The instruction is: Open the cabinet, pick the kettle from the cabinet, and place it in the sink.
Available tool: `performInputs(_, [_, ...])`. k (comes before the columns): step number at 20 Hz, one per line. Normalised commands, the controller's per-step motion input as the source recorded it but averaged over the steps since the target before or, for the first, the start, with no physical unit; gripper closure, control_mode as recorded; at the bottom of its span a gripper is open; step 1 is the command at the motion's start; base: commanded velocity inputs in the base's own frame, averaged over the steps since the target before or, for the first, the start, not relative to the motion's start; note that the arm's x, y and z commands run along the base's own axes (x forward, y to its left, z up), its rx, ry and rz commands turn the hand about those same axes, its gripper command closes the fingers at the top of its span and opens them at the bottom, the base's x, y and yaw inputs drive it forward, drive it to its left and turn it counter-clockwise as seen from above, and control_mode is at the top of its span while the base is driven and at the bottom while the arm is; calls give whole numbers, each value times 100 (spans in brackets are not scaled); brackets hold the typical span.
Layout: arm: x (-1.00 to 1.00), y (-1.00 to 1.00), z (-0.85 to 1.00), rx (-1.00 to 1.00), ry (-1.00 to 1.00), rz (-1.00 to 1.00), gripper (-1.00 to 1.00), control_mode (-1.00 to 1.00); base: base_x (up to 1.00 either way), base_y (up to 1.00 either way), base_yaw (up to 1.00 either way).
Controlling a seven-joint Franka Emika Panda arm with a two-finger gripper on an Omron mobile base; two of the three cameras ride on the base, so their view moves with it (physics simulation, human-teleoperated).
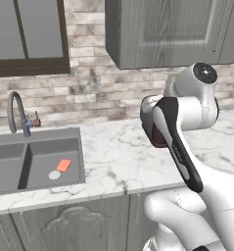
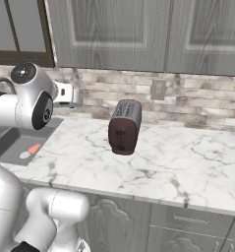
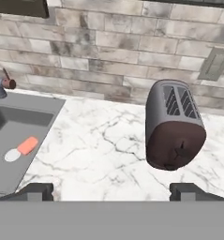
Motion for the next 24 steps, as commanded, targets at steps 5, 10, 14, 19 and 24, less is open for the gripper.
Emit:
performInputs(5, [-10,0,50,0,-2,0,-100,-100,0,0,0])
performInputs(10, [-13,-24,44,0,9,-4,-100,-100,0,0,0])
performInputs(14, [-16,-36,38,0,5,-1,-100,-100,0,0,0])
performInputs(19, [-24,-46,25,0,-2,0,-100,-100,0,0,0])
performInputs(24, [-29,-50,16,0,-13,0,-100,-100,0,0,0])
